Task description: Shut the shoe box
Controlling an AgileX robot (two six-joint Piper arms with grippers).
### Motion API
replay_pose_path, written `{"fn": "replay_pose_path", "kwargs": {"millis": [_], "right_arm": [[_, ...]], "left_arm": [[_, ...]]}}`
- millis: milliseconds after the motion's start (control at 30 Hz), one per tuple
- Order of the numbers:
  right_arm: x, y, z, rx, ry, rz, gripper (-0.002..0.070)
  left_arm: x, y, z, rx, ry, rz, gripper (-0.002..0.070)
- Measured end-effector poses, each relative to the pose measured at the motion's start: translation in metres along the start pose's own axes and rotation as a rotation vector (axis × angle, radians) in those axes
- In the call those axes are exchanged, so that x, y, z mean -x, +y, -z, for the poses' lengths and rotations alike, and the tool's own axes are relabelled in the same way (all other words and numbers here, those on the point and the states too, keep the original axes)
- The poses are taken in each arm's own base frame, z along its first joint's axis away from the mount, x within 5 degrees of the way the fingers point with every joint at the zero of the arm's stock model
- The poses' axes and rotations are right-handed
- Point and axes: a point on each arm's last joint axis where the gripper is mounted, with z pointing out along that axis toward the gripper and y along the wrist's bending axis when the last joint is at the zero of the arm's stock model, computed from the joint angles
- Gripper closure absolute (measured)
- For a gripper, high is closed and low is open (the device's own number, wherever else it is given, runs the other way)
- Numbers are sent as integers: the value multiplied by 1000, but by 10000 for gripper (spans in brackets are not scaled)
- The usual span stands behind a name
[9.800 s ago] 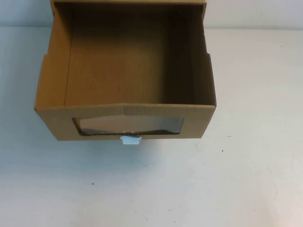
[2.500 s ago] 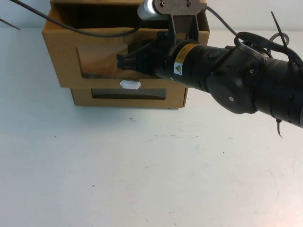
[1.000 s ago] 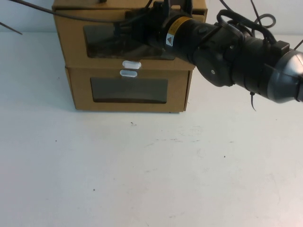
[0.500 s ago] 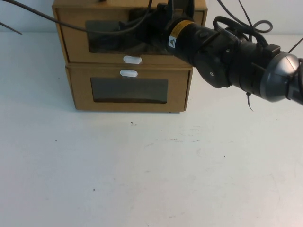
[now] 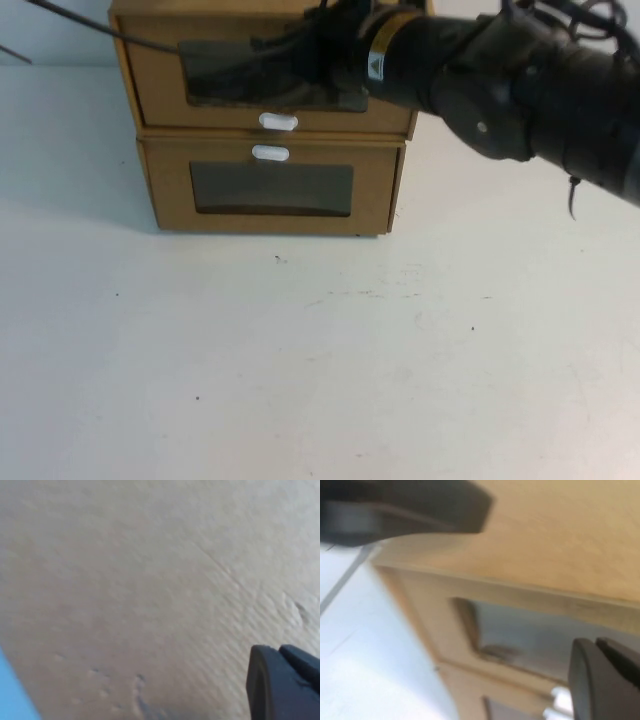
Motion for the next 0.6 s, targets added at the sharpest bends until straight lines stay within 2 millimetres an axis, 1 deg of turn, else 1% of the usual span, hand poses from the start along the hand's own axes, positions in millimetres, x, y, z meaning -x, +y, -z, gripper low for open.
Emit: {"fn": "replay_pose_path", "kwargs": {"millis": [133, 167, 300, 367, 433, 533, 600], "right_arm": [[26, 25, 51, 9, 18, 63, 689], [29, 29, 63, 5, 38, 79, 689], [43, 45, 121, 18, 111, 105, 689], [49, 46, 150, 11, 145, 103, 689], [52, 42, 177, -5, 176, 100, 689], [48, 34, 212, -20, 215, 92, 689], [40, 26, 230, -32, 240, 82, 689]], "left_arm": [[3, 1, 9, 40, -19, -19, 680], [3, 1, 10, 42, -17, -20, 680], [2, 0, 11, 40, 0, -23, 680], [4, -2, 18, 43, -11, -26, 680], [7, -6, 29, 31, -20, -26, 680], [12, -20, 55, -9, -40, -40, 680], [17, -34, 78, -23, -78, -61, 680]]}}
